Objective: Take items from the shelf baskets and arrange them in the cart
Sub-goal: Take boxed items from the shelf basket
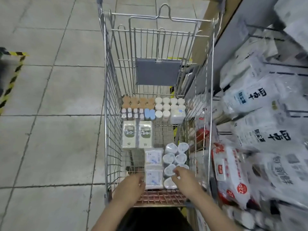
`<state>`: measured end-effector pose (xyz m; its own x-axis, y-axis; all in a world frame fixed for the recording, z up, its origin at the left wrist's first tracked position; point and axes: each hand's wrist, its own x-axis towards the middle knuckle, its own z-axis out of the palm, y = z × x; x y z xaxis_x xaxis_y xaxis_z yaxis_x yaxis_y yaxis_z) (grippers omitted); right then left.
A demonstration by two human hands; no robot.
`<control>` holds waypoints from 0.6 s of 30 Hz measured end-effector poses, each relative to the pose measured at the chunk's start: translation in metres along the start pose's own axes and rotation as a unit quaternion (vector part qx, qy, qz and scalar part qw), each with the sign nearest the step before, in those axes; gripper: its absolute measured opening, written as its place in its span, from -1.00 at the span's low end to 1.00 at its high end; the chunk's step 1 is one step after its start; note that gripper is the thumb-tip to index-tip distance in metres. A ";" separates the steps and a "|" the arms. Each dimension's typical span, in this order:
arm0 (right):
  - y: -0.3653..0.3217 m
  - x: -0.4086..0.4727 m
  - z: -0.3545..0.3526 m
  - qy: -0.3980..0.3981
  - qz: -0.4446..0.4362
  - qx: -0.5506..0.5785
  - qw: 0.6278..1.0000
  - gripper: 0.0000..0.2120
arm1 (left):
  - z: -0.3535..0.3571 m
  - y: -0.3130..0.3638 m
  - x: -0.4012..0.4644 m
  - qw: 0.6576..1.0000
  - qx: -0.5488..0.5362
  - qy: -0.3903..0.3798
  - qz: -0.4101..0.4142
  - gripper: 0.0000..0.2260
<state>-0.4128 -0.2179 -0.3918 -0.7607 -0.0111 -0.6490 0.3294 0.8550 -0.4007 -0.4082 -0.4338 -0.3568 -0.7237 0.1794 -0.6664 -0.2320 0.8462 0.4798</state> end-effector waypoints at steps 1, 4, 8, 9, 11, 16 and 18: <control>0.001 0.015 0.006 -0.005 0.005 -0.014 1.000 -0.69 | 0.008 -0.005 0.013 1.000 0.001 -0.010 -0.008 -0.76; -0.002 0.046 0.021 -0.014 0.011 -0.017 1.000 -0.69 | 0.026 -0.015 0.039 0.998 -0.011 -0.036 -0.048 -0.72; -0.008 0.084 0.042 0.000 0.023 -0.013 1.000 -0.75 | 0.051 -0.032 0.070 0.991 -0.063 -0.070 -0.097 -0.75; -0.009 0.093 0.048 0.011 0.027 -0.018 0.999 -0.74 | 0.055 -0.036 0.077 0.988 -0.081 -0.073 -0.112 -0.74; -0.008 0.110 0.060 0.028 0.033 -0.041 0.998 -0.60 | 0.066 -0.043 0.093 0.982 -0.098 -0.076 -0.140 -0.71; -0.003 0.141 0.091 0.073 0.063 -0.112 0.989 -0.35 | 0.100 -0.058 0.120 0.974 -0.088 -0.073 -0.197 -0.49; -0.005 0.149 0.101 0.090 0.074 -0.140 0.983 -0.25 | 0.111 -0.061 0.128 0.971 -0.066 -0.083 -0.216 -0.29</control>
<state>-0.4709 -0.2759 -0.5519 -0.8112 0.1936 -0.5518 0.2956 0.9499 -0.1012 -0.4146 -0.4068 -0.5351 -0.4278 -0.0894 -0.8995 -0.5794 0.7909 0.1970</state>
